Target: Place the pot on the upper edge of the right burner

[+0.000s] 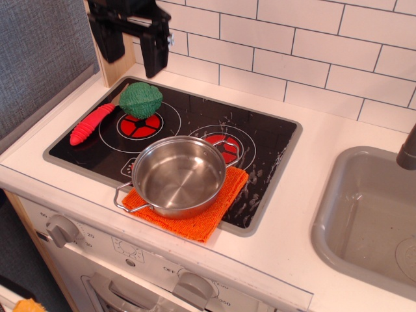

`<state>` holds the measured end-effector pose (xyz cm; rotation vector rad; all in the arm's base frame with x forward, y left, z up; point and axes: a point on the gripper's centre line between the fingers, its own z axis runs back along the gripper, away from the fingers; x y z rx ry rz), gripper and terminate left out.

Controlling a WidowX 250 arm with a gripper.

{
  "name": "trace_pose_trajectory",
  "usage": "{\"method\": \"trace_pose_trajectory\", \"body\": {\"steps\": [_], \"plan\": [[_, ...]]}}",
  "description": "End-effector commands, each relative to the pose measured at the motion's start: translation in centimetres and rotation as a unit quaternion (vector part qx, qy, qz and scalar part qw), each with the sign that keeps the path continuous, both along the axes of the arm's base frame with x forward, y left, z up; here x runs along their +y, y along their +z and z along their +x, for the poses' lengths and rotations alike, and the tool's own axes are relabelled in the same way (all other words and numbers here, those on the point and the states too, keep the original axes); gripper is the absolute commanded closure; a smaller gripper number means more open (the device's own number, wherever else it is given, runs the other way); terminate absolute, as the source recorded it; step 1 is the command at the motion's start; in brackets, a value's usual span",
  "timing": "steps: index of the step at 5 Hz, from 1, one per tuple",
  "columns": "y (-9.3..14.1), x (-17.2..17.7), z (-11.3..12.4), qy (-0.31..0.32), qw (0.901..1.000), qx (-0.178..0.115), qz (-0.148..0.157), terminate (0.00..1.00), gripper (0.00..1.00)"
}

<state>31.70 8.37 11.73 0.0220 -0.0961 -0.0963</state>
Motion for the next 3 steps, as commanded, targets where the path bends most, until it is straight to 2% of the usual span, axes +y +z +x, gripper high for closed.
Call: {"method": "trace_pose_trajectory", "body": {"steps": [1,2,3], "plan": [[-0.6,-2.6,-1.5,-0.055,0.9984,-0.007,0.007,0.00,0.00],[-2.5,-4.0,-1.9,-0.077,0.9970,0.009,0.001,0.00,0.00],[-4.5,-4.7,-1.3,-0.089,0.9955,0.032,0.005,0.00,0.00]]}}
